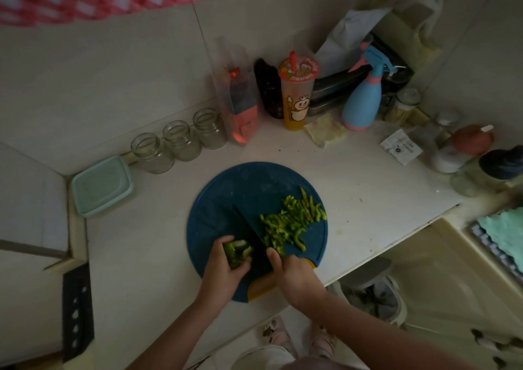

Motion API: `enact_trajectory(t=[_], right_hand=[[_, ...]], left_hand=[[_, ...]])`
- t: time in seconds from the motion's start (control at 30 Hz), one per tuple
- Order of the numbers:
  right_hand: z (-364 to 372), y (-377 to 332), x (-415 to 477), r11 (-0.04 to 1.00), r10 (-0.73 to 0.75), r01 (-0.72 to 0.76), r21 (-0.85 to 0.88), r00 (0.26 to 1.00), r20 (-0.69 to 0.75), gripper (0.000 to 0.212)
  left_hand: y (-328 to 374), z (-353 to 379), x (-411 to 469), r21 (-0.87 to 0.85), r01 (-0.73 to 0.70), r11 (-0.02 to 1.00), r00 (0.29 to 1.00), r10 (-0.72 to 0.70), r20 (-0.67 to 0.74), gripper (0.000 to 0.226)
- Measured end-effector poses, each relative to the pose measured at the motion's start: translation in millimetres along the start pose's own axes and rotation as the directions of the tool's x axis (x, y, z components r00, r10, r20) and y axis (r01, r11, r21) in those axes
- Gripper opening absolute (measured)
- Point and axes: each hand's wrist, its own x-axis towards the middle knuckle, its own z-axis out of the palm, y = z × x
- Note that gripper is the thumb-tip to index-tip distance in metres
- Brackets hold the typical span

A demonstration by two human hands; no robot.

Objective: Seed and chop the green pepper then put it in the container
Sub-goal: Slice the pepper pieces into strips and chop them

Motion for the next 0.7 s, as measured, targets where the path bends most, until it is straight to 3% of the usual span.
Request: enact_trajectory(t=[0.4,0.7], right_hand=[[-8.8,-5.3,-28.6,0.991,-0.133,0.135,-0.019,0.988,0.074,0.059],[-9.3,-0.6,-34.2,0.995,-0.095,0.098,-0.029,0.991,0.092,0.058]], left_hand=[[5.7,1.5,1.1,0.037,0.071,0.997,0.997,-0.071,-0.015,0.06],[8.3,4.0,-4.1,0.038,0.048,0.998,0.999,-0.048,-0.022,0.06]])
